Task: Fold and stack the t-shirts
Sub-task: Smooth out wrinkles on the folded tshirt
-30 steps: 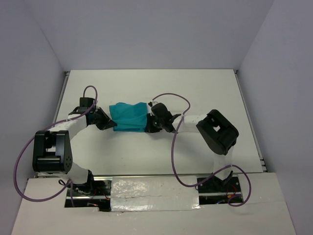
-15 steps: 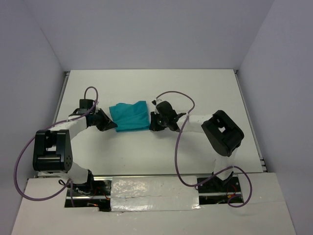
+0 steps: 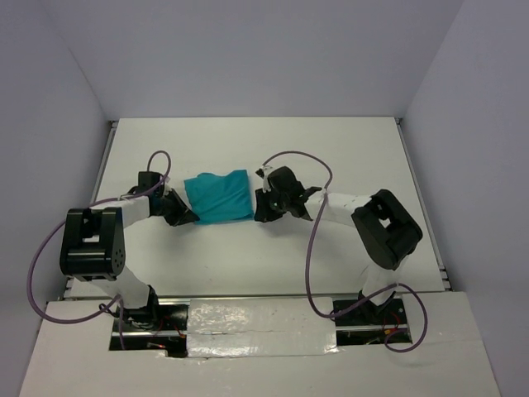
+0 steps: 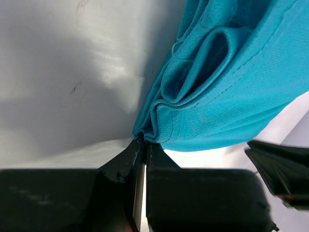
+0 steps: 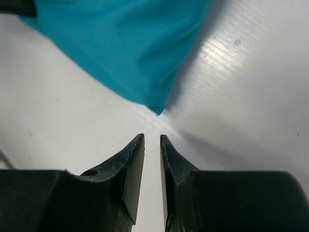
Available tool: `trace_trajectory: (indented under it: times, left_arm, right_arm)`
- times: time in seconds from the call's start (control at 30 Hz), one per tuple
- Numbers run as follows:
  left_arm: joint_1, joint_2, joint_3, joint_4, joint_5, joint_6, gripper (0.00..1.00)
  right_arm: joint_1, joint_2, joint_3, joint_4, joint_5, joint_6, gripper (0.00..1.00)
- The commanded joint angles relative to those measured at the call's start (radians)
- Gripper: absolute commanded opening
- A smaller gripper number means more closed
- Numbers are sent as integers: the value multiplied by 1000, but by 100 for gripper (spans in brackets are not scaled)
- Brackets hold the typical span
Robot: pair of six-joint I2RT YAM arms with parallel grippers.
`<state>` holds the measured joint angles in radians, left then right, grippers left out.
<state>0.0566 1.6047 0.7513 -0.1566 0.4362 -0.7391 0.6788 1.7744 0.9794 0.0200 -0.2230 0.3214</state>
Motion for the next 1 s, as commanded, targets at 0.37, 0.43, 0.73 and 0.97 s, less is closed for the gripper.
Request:
trace_trajectory:
  times: [0.37, 0.43, 0.73, 0.97]
  left_arm:
    - [5, -28, 36, 14, -54, 34, 66]
    - [6, -101, 42, 5, -73, 26, 72]
    - [9, -264, 126, -93, -146, 61, 75]
    - [11, -103, 193, -98, -74, 125, 71]
  right_arm:
    - [-55, 84, 412, -229, -294, -277, 28]
    - [-53, 111, 438, -235, -308, -286, 28]
    - [-30, 232, 525, -287, -329, -311, 26]
    - [-25, 260, 519, -298, -325, -311, 25]
